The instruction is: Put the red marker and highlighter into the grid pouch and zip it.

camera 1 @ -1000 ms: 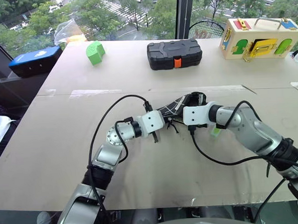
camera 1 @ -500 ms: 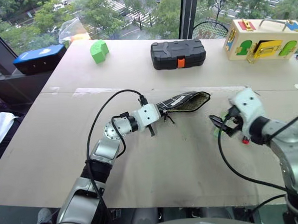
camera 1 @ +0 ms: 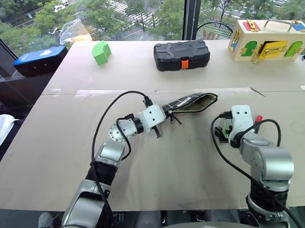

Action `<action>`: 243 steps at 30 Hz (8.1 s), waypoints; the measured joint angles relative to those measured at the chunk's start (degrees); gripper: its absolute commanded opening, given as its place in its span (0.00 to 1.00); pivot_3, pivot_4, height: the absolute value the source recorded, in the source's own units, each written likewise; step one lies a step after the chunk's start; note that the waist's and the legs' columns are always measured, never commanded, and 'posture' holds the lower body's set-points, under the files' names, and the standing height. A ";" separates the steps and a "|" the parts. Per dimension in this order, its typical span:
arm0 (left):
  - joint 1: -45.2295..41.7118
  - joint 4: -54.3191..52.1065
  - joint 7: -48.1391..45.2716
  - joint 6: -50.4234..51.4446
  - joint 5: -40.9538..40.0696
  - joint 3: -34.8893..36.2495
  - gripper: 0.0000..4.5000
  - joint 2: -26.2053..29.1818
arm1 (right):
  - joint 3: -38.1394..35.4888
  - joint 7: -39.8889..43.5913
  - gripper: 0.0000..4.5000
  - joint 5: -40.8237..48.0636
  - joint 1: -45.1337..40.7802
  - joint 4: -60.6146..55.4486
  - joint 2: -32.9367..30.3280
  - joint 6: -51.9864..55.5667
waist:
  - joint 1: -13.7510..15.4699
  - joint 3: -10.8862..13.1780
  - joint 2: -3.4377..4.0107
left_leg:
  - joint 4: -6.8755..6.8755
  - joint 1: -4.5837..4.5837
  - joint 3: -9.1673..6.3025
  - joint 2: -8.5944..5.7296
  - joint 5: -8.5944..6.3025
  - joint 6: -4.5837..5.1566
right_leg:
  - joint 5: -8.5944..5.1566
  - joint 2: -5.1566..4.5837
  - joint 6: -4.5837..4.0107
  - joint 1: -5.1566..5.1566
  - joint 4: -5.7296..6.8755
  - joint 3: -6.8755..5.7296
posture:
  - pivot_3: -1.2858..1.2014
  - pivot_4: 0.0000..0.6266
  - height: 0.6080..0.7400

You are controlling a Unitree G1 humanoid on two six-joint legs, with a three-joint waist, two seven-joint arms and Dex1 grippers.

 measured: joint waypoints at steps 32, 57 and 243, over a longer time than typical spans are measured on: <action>2.14 -3.91 0.00 -3.51 2.14 -2.02 0.00 0.83 | 9.66 31.73 0.16 34.39 -16.78 -2.82 -44.57 1.09 | -0.88 0.10 -0.01 | -0.05 -0.30 -0.27 0.02 -0.16 0.28 | 0.03 -0.07 -0.02 -0.02 -0.40 -0.31 | 0.52 0.24 1.00; 4.10 -7.79 1.28 0.07 2.02 -1.88 0.00 2.17 | 12.58 47.85 0.99 35.93 -22.62 9.41 -50.98 -18.27 | 0.15 0.11 0.02 | 0.10 -0.53 -0.43 0.03 -0.01 0.03 | 0.25 -0.06 0.32 -0.08 -0.44 -0.48 | 0.52 0.24 1.00; 0.04 -8.58 -4.93 12.26 -5.64 -0.35 0.00 -0.99 | -0.46 9.28 0.73 40.13 -8.01 -6.74 -4.45 -0.80 | -1.19 -0.08 0.03 | 0.27 -0.57 -0.70 -0.09 0.05 -0.03 | 0.31 0.08 0.35 -0.08 -0.12 -0.45 | 0.52 0.24 1.00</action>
